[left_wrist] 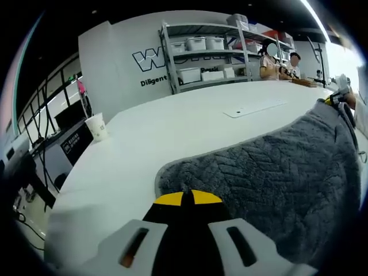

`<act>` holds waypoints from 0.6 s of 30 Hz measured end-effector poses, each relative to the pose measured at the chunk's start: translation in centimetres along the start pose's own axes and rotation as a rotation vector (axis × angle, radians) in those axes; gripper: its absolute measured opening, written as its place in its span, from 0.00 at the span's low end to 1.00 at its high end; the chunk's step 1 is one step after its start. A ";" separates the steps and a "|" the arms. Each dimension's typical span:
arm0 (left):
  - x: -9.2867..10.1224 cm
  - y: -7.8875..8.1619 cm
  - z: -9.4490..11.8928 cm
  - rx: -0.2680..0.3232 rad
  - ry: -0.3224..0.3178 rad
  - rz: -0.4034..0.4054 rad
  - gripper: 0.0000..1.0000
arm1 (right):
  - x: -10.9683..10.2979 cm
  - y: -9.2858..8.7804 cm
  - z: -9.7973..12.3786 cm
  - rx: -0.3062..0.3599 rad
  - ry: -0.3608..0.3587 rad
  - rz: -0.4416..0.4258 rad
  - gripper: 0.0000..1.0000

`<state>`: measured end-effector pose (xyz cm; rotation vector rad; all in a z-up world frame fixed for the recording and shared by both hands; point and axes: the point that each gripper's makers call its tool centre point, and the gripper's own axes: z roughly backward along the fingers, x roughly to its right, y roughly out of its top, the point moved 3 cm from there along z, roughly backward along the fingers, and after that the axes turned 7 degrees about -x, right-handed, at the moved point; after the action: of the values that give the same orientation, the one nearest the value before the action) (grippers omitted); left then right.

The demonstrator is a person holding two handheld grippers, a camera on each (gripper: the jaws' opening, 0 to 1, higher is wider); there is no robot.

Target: Open the folded towel by lifting each exposed corner and separating the folded layers until the towel lies flat within the target outline without major curled edges

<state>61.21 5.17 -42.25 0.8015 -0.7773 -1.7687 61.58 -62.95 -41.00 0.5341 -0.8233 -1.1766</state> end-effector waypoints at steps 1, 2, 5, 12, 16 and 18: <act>0.0 0.0 0.0 0.000 -0.001 -0.001 0.02 | 0.1 -0.1 0.0 -0.002 -0.002 0.001 0.10; 0.0 0.0 0.0 -0.001 -0.001 -0.004 0.02 | 0.1 -0.1 0.0 -0.004 -0.005 0.003 0.13; 0.0 0.0 0.0 0.001 0.004 -0.013 0.02 | 1.0 -1.2 0.3 -0.059 -0.028 0.028 0.28; -0.1 0.1 -0.1 0.003 0.011 -0.028 0.02 | 1.6 -1.8 0.0 -0.095 -0.083 0.053 0.34; 0.0 0.2 -0.1 0.011 0.017 -0.044 0.02 | 3.0 -1.0 1.2 -0.103 -0.200 0.073 0.27; 0.0 0.2 -0.1 0.014 0.019 -0.051 0.02 | 1.7 1.3 1.9 0.010 -0.115 0.026 0.22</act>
<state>61.40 5.13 -42.11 0.8527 -0.7632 -1.8008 61.04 -64.06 -38.41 0.4658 -0.9319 -1.1878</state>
